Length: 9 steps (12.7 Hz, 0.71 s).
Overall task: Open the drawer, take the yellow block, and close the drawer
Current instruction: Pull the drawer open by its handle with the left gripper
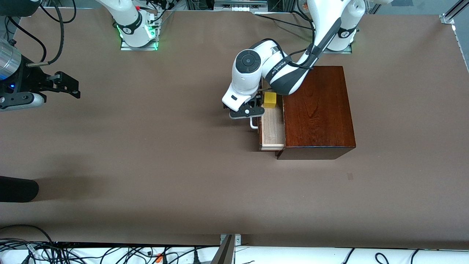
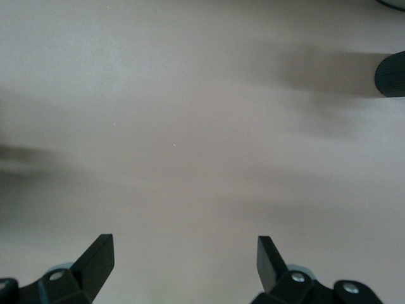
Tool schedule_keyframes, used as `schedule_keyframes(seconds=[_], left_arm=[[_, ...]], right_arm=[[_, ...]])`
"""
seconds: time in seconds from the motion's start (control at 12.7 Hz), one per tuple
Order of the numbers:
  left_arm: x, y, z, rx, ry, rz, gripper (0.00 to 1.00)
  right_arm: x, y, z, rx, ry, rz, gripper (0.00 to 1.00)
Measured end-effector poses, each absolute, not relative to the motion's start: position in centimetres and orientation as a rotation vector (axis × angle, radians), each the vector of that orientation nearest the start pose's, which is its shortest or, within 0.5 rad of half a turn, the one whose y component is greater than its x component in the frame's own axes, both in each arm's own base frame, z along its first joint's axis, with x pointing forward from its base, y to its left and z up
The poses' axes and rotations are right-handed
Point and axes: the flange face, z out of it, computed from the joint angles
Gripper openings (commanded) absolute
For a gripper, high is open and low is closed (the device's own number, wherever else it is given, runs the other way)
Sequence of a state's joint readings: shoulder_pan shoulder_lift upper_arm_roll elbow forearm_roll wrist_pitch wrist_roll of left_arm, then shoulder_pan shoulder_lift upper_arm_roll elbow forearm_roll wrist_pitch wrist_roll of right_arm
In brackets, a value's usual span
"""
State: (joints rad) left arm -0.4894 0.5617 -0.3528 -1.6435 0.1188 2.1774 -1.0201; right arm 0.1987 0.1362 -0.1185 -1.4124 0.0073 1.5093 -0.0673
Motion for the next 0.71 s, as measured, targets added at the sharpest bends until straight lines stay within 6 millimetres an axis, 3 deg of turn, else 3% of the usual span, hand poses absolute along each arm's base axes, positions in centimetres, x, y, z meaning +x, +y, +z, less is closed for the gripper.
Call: schedule_keyframes(seconds=[0.39, 0.71], left_arm=[[47.9, -49.4, 30.7, -3.2, -0.277, 0.112, 1.0], [46.8, -50.1, 31.7, -3.119, -0.189, 0.124, 1.0]], right_arm=[[58.8, 5.3, 61.6, -3.141, -0.234, 0.06, 1.0], [58.8, 5.3, 61.6, -3.141, -0.234, 0.06, 1.0]])
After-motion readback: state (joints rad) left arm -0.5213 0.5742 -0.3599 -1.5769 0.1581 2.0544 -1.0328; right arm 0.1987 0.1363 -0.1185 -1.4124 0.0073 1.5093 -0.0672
